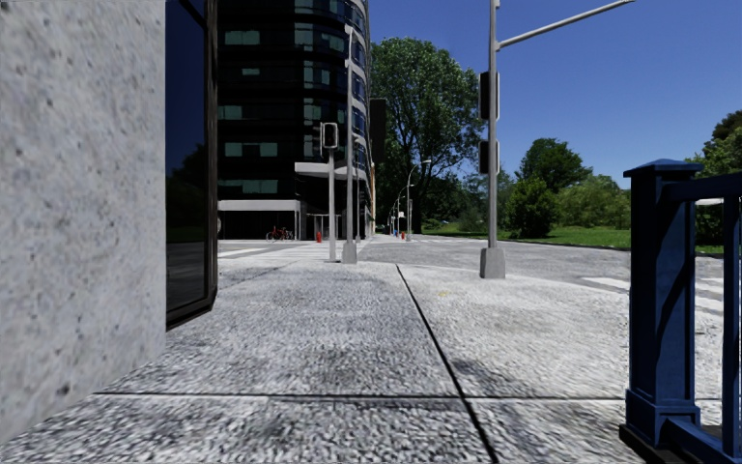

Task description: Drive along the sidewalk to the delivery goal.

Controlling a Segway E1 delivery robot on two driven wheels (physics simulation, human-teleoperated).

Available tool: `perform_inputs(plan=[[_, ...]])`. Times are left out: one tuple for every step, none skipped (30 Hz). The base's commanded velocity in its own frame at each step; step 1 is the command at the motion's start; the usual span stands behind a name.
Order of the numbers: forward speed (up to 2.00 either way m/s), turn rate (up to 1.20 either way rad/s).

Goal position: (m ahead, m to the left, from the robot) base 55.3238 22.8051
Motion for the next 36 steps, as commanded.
perform_inputs(plan=[[1.43,0.0],[1.43,0.0],[1.43,0.0],[1.43,0.0],[1.43,0.0],[1.43,0.0],[1.43,0.0],[1.43,0.0],[1.43,0.0],[1.43,0.0],[1.43,0.0],[1.43,0.0],[1.43,0.0],[1.43,0.0],[1.43,0.0],[1.43,0.0],[1.43,0.0],[1.43,0.0],[1.43,0.0],[1.43,0.0],[1.43,0.0],[1.43,0.0],[1.43,0.0],[1.43,0.0],[1.43,0.0],[1.43,0.0],[1.43,0.0],[1.43,0.0],[1.43,0.0],[1.43,0.0],[1.43,0.0],[1.43,0.0],[1.43,0.0],[1.43,0.0],[1.43,0.0],[1.43,0.0]])
